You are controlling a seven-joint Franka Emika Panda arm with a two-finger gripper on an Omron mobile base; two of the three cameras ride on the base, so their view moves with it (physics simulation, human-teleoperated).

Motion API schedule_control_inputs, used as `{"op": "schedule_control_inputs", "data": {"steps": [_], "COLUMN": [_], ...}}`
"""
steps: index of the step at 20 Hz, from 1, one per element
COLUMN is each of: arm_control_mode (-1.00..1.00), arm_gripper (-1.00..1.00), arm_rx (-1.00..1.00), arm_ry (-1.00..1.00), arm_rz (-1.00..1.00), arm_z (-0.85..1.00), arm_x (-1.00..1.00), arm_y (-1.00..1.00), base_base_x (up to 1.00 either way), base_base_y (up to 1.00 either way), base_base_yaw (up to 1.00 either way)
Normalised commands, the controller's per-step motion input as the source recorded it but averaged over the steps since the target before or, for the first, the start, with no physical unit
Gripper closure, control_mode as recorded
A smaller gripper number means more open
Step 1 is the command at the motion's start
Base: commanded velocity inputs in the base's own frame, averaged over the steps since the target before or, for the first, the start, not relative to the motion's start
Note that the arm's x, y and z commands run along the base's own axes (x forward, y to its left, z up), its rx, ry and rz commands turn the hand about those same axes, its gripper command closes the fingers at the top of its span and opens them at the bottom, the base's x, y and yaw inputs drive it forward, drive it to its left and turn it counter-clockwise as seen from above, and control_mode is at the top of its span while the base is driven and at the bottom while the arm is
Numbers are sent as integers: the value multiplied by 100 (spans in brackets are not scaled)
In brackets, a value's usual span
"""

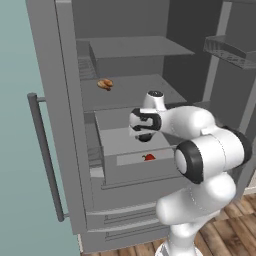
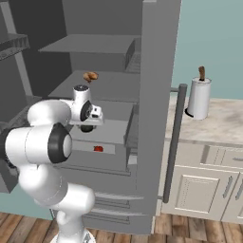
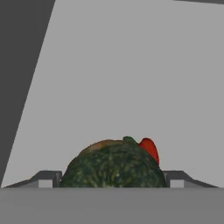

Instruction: Place the bell pepper and squash inside the fridge drawer. Close the drawer after placing the vegetables.

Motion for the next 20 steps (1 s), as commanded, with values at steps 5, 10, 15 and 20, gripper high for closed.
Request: {"op": "schedule_control_inputs", "data": {"steps": [5, 10, 15, 20], "arm_control_mode": [-100, -100, -100, -100], "arm_gripper": [100, 100, 100, -100], "arm_rx": [-2, -1, -2, -3], "arm_ry": [5, 0, 0, 0], "arm_rz": [0, 0, 0, 0], "arm_z": [-49, -39, -39, -43], "arm_x": [3, 0, 0, -6], "arm_y": [0, 3, 6, 3], "base_base_x": [0, 0, 0, 0], "base_base_y": [0, 0, 0, 0], "base_base_yaw": [0, 0, 0, 0]}}
